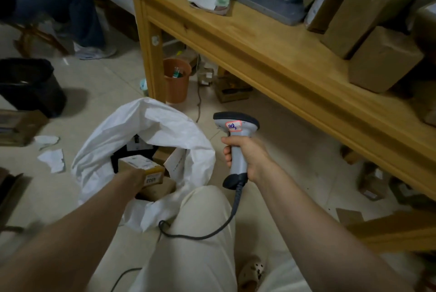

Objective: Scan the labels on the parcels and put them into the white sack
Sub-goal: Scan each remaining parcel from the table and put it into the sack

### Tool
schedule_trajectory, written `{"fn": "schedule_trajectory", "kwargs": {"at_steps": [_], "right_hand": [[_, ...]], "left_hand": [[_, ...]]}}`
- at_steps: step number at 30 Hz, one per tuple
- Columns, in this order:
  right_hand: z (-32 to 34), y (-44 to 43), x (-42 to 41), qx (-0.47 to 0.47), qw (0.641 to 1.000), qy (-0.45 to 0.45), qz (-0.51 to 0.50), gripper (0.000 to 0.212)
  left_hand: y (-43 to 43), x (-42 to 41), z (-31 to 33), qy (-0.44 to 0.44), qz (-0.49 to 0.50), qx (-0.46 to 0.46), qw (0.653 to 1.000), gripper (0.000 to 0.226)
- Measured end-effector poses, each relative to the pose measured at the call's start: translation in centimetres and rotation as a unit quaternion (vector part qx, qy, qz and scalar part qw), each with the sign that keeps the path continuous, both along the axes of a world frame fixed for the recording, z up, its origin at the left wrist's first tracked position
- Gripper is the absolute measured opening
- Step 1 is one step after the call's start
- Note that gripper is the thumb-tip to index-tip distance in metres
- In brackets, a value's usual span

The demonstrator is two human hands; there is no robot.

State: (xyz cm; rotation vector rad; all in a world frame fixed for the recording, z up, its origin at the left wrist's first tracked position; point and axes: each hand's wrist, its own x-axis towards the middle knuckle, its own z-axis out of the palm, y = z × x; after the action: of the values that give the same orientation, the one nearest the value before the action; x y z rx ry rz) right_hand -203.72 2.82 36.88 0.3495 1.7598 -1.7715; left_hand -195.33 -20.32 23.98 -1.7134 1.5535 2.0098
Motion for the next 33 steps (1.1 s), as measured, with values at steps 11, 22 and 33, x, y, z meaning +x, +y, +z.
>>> {"fn": "schedule_trajectory", "kwargs": {"at_steps": [11, 22, 33], "right_hand": [[2.0, 3.8, 0.1, 0.016, 0.995, 0.038, -0.086, 0.013], [10.4, 15.2, 2.9, 0.011, 0.939, 0.175, -0.295, 0.009], [18.4, 28.9, 6.8, -0.023, 0.84, 0.305, -0.447, 0.01]], "left_hand": [[7.7, -9.2, 5.8, 0.154, -0.244, -0.345, 0.893, 0.063], [25.5, -12.6, 20.0, 0.398, -0.41, -0.553, 0.607, 0.065], [40.7, -14.0, 32.3, 0.533, -0.426, -0.547, 0.485, 0.053]]}}
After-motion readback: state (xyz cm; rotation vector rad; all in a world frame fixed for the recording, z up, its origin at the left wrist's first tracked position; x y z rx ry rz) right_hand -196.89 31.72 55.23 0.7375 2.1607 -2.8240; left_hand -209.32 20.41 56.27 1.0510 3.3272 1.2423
